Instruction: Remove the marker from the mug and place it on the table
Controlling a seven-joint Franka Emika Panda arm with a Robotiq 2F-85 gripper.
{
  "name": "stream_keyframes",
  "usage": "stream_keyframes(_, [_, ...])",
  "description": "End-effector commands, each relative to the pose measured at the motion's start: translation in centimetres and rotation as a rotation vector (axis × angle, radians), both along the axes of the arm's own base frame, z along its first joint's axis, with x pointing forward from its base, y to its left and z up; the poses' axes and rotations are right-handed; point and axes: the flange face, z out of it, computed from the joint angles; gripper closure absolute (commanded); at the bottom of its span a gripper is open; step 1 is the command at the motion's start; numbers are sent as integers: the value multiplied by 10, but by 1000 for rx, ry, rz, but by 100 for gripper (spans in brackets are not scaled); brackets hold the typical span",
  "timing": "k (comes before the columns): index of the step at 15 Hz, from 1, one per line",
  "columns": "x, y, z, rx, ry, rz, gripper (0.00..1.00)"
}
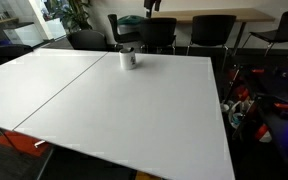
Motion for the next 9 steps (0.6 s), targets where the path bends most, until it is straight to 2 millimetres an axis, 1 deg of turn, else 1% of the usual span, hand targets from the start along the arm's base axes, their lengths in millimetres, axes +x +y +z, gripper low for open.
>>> stream_keyframes(1, [14,1,-17,41,-38,-5,0])
stream_keyframes(6, [31,2,-44,97,-56,4,0])
stream_keyframes(9, [43,-1,-57,88,-54,-12,0])
